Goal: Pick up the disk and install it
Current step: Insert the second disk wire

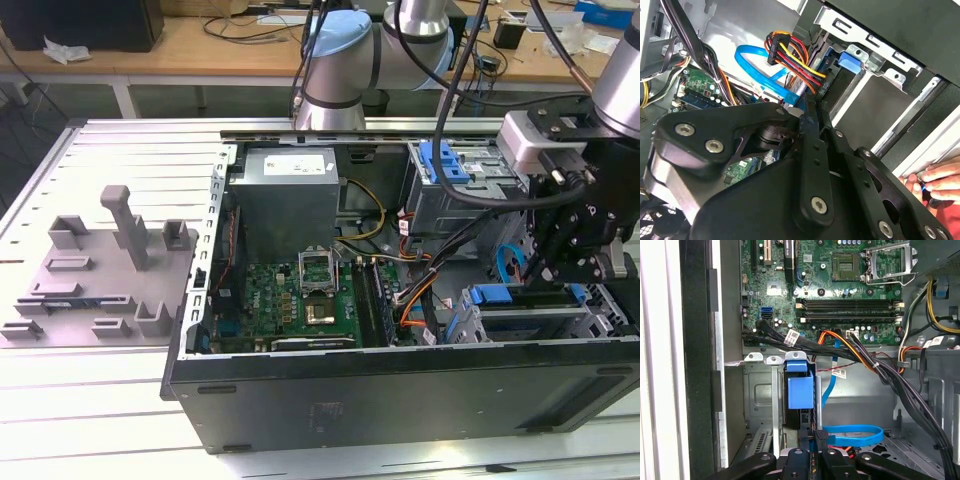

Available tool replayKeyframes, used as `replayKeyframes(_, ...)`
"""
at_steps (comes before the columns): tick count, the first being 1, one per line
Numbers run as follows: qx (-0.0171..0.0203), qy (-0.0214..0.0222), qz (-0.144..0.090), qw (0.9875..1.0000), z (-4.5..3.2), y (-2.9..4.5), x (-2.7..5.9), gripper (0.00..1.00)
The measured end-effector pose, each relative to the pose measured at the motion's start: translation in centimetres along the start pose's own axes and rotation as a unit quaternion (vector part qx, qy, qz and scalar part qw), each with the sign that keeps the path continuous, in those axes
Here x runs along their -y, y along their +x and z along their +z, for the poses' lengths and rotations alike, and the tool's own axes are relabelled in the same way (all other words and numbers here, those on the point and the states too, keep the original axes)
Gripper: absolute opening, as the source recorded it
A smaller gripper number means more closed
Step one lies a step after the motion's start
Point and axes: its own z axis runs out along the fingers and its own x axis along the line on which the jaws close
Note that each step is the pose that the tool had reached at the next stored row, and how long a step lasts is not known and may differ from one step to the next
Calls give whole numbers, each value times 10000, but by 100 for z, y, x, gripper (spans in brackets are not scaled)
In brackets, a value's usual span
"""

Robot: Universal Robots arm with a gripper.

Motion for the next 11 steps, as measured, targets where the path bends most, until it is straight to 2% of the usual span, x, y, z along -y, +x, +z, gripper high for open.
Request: replayKeyframes(11,-1,0,0,10000,34,1,-1,16)
